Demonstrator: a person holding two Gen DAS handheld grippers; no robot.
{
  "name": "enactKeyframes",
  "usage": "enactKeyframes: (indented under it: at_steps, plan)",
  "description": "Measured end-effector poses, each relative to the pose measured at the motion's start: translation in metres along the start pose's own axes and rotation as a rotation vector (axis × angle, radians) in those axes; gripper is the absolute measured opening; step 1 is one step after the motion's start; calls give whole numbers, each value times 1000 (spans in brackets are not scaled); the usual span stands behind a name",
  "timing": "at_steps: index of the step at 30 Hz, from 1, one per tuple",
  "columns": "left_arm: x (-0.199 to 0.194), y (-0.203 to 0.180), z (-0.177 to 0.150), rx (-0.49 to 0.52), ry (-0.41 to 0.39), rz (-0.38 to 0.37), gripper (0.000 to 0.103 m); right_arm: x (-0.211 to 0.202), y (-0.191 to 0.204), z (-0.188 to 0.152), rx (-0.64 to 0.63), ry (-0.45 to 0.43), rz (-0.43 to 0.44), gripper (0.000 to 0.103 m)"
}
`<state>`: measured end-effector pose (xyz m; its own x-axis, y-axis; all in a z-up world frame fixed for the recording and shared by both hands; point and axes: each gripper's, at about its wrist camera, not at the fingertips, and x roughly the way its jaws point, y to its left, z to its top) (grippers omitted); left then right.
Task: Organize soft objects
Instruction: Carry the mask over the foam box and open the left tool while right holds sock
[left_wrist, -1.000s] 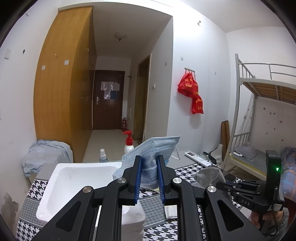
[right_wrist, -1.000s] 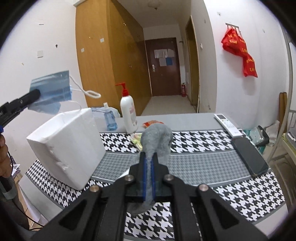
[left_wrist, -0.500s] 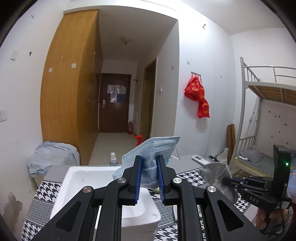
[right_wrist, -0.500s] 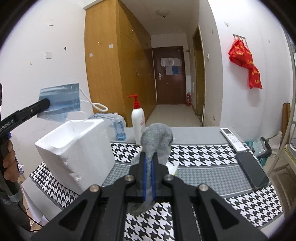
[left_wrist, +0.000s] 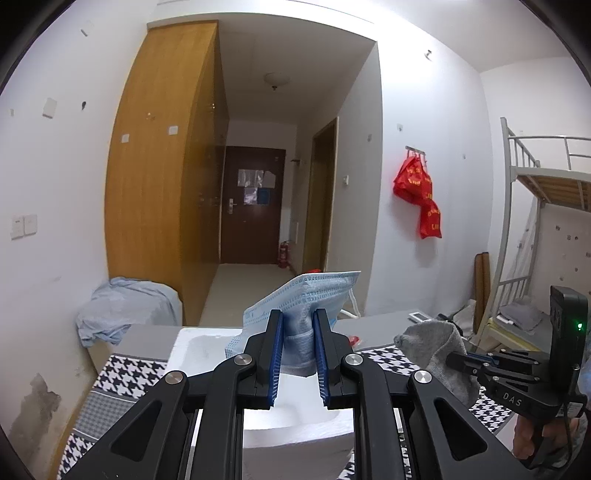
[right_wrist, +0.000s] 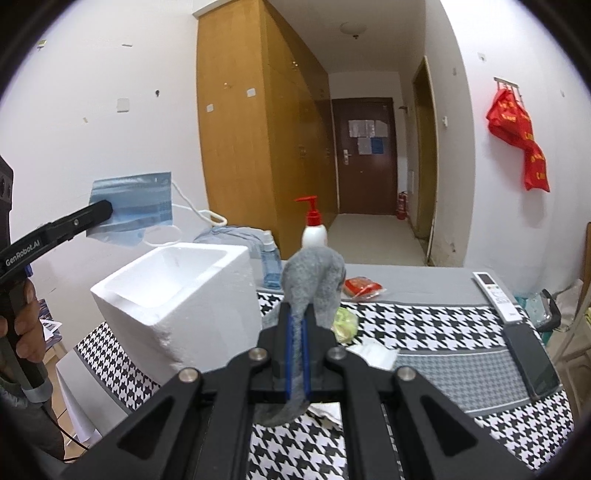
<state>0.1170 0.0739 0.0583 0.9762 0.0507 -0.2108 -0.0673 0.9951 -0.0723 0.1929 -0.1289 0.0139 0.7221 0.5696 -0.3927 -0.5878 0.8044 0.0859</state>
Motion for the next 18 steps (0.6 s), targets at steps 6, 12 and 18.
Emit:
enactKeyframes:
  at_steps: [6, 12, 18]
  plan:
    - [0, 8, -1, -11, 6, 33, 18, 7, 6, 2, -9, 5, 31, 6]
    - [10, 12, -3, -10, 34, 50, 18, 11, 6, 2, -9, 10, 37, 6]
    - [24, 21, -9, -26, 83, 75, 18, 15, 7, 2, -11, 22, 23, 6]
